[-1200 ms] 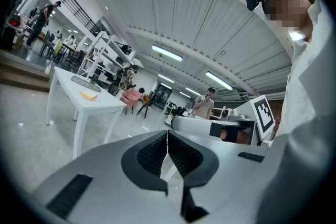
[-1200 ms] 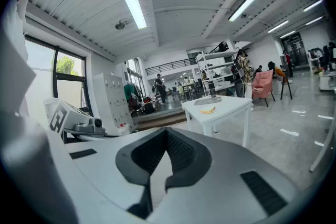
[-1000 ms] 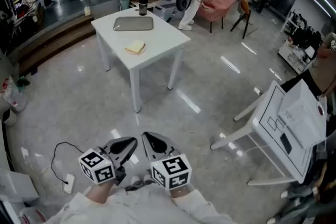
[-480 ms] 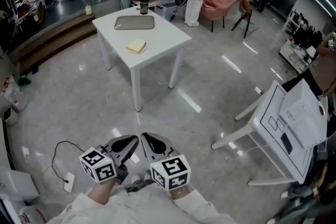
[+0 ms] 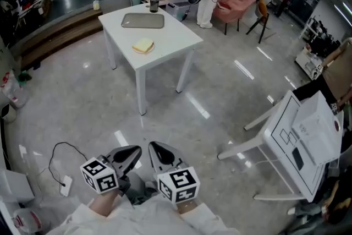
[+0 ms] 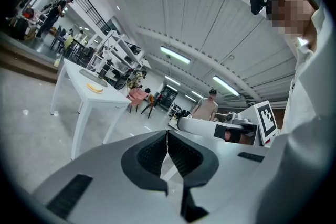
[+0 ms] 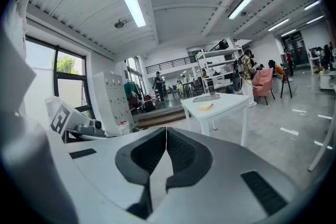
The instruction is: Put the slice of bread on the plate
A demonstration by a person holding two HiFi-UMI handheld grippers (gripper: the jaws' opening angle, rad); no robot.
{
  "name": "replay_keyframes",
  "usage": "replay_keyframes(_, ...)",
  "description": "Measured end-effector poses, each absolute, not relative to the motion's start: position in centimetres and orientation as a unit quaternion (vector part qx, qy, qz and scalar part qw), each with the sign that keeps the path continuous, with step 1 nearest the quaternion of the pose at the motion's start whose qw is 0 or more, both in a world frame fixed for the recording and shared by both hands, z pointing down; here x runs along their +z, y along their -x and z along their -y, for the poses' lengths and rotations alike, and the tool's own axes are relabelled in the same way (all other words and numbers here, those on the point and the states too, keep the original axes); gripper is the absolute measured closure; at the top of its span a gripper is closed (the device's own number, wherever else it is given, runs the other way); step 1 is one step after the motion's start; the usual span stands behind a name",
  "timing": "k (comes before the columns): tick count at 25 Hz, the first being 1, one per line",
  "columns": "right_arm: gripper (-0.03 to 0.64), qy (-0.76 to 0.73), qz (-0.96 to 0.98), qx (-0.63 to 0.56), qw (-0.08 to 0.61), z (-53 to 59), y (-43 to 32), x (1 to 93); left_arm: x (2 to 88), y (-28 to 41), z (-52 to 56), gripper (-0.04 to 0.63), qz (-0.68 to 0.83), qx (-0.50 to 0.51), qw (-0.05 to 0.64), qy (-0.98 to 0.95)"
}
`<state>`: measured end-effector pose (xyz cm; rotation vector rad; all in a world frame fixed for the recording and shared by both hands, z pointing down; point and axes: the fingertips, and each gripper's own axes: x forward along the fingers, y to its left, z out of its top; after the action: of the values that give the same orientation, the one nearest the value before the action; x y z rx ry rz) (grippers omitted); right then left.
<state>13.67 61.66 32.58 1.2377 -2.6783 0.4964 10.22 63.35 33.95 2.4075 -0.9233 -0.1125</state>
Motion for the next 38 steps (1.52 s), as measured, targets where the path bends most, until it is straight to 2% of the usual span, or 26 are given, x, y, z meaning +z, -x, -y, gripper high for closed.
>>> replay_keyframes(16, 0.601, -0.427, 0.881, 0.182, 0.084, -53.7, -13.5, 34.2, 35.2, -9.6, -55.2, 0.584, 0.337, -0.038, 0.285, -0.897)
replay_keyframes(38, 0.601, -0.442, 0.872, 0.202, 0.050, -30.9, -5.3, 32.4, 33.9, -0.9, -33.0, 0.584, 0.307, -0.028, 0.276, -0.910)
